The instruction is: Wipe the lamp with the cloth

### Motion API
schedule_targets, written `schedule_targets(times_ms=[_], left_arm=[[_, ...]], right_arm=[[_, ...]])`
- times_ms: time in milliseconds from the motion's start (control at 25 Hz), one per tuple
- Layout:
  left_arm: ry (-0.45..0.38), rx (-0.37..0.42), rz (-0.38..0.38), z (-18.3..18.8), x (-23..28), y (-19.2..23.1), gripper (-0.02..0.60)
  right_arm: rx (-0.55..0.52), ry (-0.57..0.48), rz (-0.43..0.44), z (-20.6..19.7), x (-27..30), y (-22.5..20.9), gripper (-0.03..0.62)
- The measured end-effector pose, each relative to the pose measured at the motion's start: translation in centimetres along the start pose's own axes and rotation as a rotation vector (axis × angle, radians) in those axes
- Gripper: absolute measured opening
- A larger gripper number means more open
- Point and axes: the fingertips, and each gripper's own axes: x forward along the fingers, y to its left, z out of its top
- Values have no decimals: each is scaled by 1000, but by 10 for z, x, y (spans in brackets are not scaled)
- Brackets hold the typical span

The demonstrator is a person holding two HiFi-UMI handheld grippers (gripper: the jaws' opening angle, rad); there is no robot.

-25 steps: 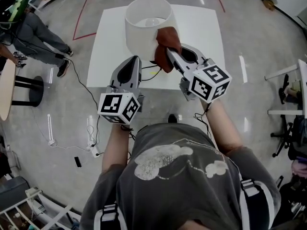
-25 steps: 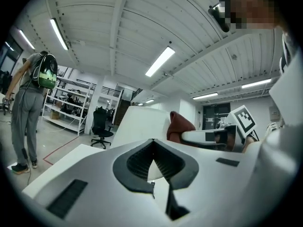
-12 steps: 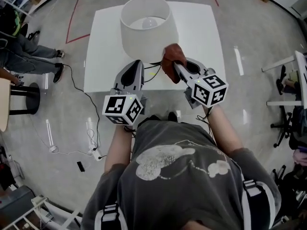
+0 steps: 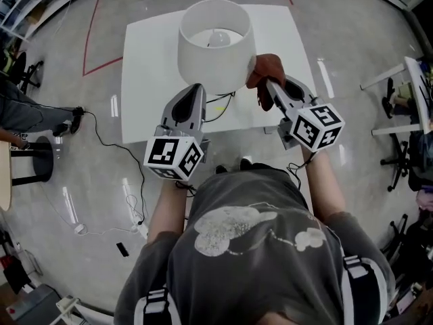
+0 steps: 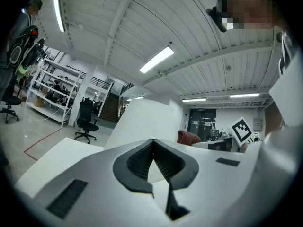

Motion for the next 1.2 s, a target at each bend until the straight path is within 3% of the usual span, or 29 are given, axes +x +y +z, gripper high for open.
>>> schedule_targets(times_ms=[280,560,880,1200], left_arm=[[-25,13,-23,11,7,-14,8],[-26,10,69,1,10,-21,8],[-63,14,268,-2,12,-17,7],[-52,2,406,-18,18,-20,7]], right_arm=[[-41,-155,30,69,-12,-1,58],[-135,-138,153,92,15,-3,58],[-50,-21,324,49,35,-24,58],[-36,109,437,9,52,-42,58]])
